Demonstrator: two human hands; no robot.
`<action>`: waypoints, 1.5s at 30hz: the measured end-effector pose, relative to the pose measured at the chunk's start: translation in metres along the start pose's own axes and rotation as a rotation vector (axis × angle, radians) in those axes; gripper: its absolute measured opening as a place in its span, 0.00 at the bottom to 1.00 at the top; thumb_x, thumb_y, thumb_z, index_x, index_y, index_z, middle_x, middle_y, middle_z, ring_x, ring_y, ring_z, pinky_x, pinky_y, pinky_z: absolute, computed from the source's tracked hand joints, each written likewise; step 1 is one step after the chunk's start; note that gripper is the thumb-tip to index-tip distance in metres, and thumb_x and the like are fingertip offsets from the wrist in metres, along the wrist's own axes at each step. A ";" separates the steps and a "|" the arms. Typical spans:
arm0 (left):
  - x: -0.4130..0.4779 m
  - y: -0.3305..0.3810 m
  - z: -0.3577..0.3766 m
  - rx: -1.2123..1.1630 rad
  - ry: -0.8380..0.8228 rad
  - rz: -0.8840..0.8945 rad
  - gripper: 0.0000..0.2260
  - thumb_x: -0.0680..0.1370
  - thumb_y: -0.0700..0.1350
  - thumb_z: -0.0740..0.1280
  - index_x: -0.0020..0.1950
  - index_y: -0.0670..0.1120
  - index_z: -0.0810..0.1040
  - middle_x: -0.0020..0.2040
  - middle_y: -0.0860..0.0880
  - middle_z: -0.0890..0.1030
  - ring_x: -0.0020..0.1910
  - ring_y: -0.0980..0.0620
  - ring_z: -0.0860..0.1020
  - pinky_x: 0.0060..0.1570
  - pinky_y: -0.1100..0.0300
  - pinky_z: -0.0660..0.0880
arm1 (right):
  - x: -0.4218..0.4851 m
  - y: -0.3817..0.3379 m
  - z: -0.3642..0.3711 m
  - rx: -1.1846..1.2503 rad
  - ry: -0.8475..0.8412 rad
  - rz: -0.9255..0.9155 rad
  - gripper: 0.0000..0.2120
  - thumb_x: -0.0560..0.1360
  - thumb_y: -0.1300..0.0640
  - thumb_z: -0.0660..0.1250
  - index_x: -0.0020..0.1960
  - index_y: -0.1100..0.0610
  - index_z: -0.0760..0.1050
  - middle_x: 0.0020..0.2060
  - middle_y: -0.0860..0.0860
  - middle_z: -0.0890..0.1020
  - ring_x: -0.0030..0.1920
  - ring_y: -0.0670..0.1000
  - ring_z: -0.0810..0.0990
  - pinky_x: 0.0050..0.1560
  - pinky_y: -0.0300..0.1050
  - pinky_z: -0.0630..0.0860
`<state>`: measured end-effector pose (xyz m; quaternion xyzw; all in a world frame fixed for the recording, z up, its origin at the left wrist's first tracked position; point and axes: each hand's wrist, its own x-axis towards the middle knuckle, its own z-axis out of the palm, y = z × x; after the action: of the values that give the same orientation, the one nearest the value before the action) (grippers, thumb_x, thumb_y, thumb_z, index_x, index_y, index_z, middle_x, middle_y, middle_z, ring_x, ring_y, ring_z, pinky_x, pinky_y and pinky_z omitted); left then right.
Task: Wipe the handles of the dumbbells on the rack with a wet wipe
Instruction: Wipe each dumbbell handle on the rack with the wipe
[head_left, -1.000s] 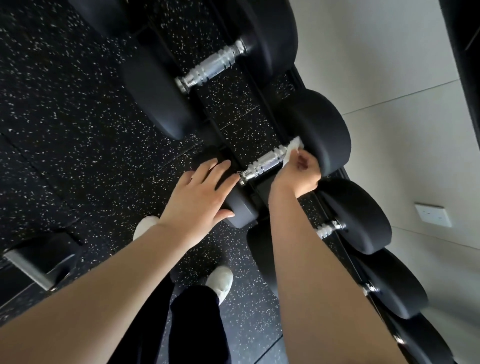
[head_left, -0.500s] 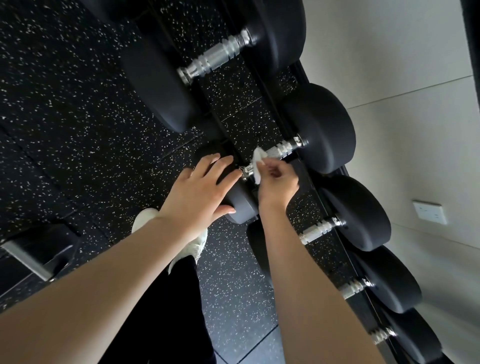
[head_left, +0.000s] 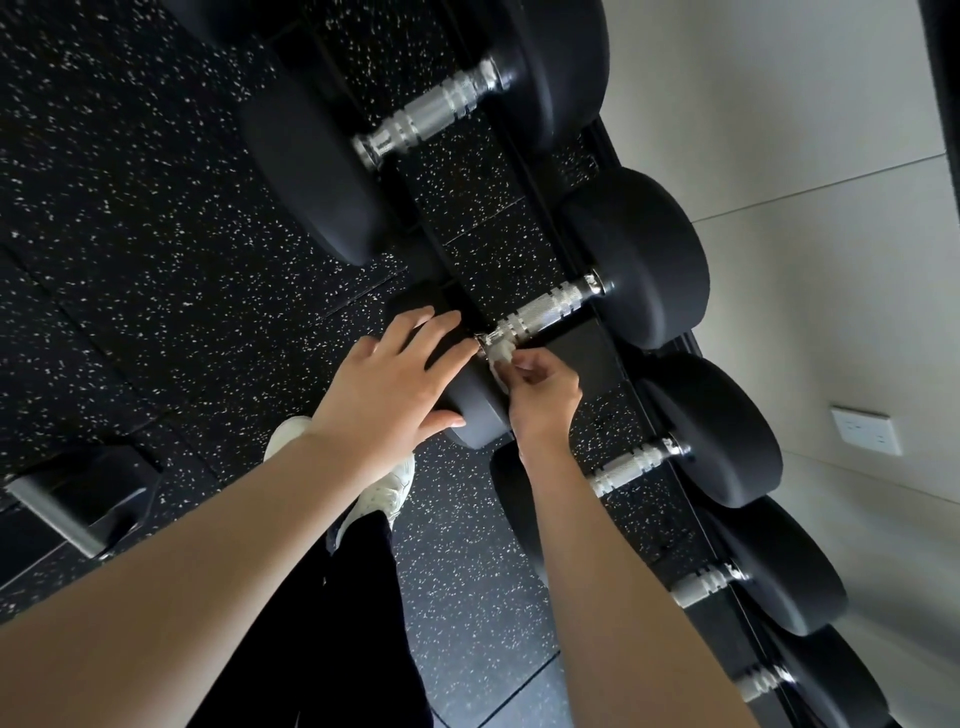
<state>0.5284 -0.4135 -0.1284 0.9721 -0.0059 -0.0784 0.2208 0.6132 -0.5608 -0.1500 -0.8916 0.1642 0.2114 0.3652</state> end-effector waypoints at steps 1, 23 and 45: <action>0.000 0.000 0.000 0.001 -0.002 0.000 0.31 0.68 0.58 0.71 0.67 0.46 0.72 0.67 0.43 0.71 0.66 0.41 0.68 0.44 0.45 0.76 | 0.000 0.001 0.000 0.025 0.003 0.014 0.07 0.69 0.64 0.73 0.38 0.54 0.79 0.32 0.46 0.80 0.34 0.43 0.79 0.40 0.35 0.75; 0.000 0.001 -0.003 0.042 -0.032 0.020 0.30 0.70 0.59 0.67 0.68 0.45 0.71 0.68 0.43 0.70 0.66 0.41 0.69 0.45 0.46 0.77 | 0.047 -0.016 -0.019 0.839 0.151 0.201 0.08 0.76 0.69 0.63 0.50 0.59 0.72 0.45 0.53 0.80 0.51 0.52 0.80 0.52 0.45 0.79; 0.000 0.000 0.001 0.040 -0.020 0.024 0.30 0.71 0.60 0.64 0.69 0.45 0.71 0.68 0.43 0.70 0.66 0.40 0.69 0.46 0.42 0.78 | 0.073 0.002 -0.023 1.373 -0.156 0.320 0.06 0.74 0.68 0.65 0.42 0.58 0.71 0.43 0.53 0.78 0.46 0.50 0.78 0.53 0.44 0.76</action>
<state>0.5279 -0.4133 -0.1290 0.9754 -0.0212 -0.0852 0.2023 0.6809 -0.5887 -0.1733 -0.4073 0.3624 0.1745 0.8199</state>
